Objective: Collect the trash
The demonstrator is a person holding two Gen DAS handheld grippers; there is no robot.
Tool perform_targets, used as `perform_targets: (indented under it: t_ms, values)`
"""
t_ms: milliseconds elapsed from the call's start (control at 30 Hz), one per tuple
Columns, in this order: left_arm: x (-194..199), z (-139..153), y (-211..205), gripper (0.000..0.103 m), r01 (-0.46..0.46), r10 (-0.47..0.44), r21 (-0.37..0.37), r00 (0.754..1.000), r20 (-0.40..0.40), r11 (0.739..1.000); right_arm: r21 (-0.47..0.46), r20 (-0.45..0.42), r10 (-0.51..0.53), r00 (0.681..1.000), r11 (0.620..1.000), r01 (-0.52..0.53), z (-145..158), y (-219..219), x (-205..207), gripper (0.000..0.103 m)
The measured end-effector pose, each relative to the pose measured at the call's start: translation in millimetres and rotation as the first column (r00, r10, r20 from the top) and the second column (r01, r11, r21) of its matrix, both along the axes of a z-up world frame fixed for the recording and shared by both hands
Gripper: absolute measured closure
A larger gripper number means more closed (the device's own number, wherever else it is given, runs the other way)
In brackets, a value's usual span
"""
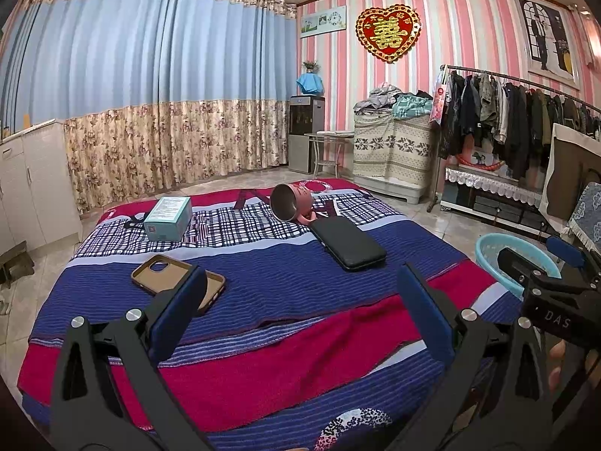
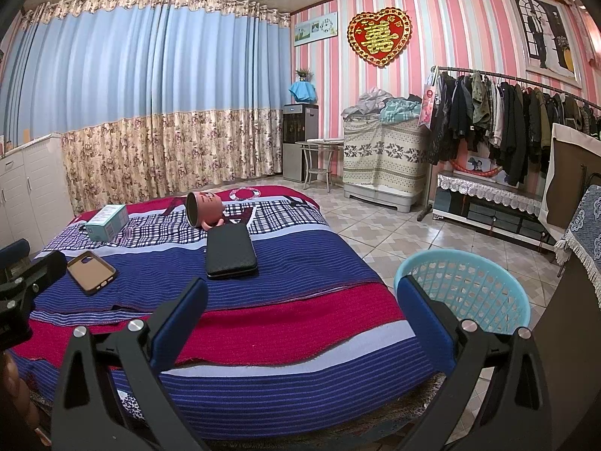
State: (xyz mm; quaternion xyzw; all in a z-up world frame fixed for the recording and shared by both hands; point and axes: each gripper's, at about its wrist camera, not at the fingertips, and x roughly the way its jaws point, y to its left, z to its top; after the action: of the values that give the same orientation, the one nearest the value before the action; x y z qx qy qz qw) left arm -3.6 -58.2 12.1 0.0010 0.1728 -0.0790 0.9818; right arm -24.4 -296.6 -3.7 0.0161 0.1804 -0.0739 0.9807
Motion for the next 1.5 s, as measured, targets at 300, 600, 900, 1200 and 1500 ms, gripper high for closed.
perform_targets:
  t_ms: [300, 600, 900, 1200, 1500]
  values:
    - [-1, -1, 0, 0.005, -0.001, 0.001, 0.0, 1.0, 0.0, 1.0, -0.001, 0.0, 0.0, 1.0, 1.0, 0.0, 0, 0, 0, 0.004]
    - [0, 0, -1, 0.005, 0.001, -0.001, 0.003, 1.0, -0.002, 1.0, -0.004, 0.007, 0.005, 1.0, 1.0, -0.005, 3, -2, 0, 0.004]
    - [-2, -9, 5, 0.005, -0.006, 0.006, 0.011, 1.0, -0.001, 1.0, 0.0, 0.027, 0.016, 1.0, 1.0, -0.016, 11, -4, -1, 0.004]
    - [7, -8, 14, 0.005, -0.011, 0.011, -0.003, 1.0, -0.013, 1.0, -0.005, 0.034, 0.028, 0.999, 1.0, -0.027, 10, -4, 4, 0.004]
    - [8, -7, 15, 0.005, 0.006, -0.005, 0.001, 1.0, -0.012, 1.0, -0.005, 0.039, 0.028, 0.999, 1.0, -0.028, 8, -2, 5, 0.004]
